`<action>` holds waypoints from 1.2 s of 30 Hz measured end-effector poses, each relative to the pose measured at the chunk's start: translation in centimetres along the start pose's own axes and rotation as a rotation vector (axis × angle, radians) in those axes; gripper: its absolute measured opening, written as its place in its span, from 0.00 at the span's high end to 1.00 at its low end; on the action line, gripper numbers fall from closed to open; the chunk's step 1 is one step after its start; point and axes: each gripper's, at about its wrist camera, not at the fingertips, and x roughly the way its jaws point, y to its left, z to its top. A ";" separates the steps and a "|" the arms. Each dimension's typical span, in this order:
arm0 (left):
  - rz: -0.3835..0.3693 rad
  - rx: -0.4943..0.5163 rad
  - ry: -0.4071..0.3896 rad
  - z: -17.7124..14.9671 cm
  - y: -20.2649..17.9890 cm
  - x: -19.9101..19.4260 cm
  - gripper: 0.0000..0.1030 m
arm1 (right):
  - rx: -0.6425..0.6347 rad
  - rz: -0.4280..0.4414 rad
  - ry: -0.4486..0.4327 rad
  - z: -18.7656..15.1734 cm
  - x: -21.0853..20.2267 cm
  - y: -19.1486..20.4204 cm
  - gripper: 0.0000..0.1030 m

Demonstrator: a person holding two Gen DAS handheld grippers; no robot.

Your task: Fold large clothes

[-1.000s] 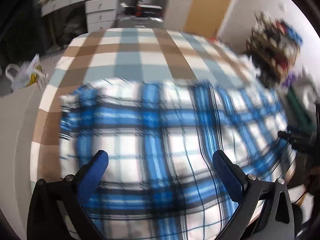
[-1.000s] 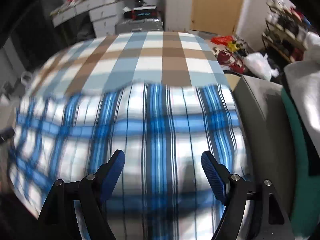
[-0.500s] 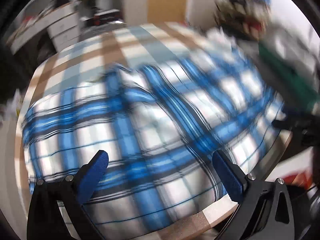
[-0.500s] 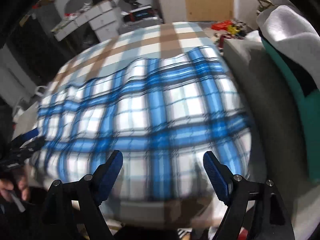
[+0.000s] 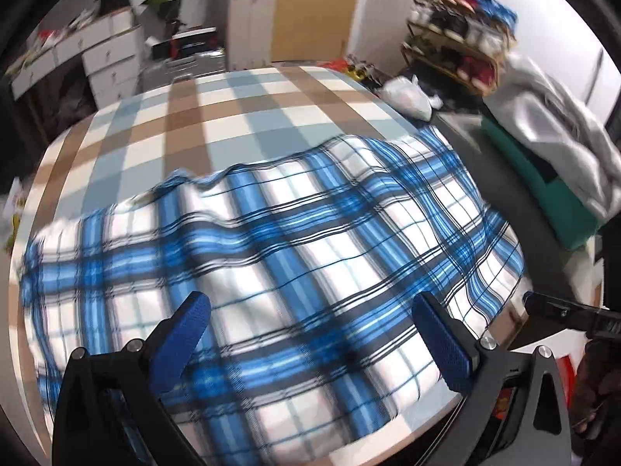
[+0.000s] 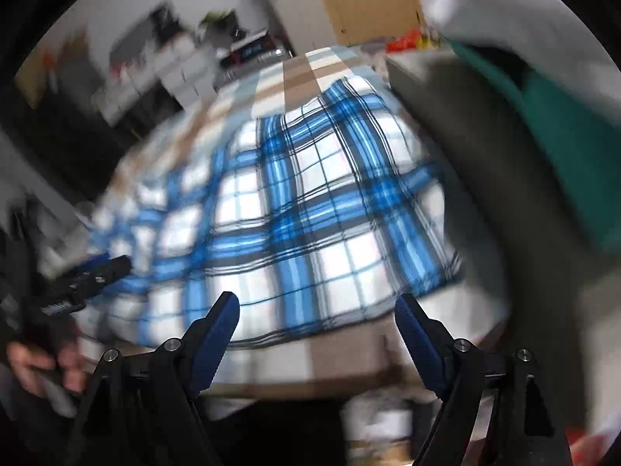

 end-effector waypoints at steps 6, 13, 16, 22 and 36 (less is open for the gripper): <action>0.104 0.039 0.201 -1.6 -1.3 6.0 0.01 | 0.246 0.186 0.047 0.3 2.1 -2.9 0.19; 0.128 0.054 0.168 -2.1 -1.1 6.0 0.01 | 0.262 0.148 -0.015 1.1 3.2 -1.7 0.15; 0.128 0.055 0.163 -2.1 -0.9 5.8 0.01 | 0.245 0.129 -0.059 2.1 4.4 -0.5 0.13; 0.130 0.058 0.167 -2.1 -1.3 5.9 0.01 | 0.183 0.064 -0.109 2.8 4.5 0.9 0.35; 0.128 0.060 0.173 -2.0 -1.3 6.1 0.01 | 0.190 0.004 -0.075 2.4 4.9 -0.3 0.40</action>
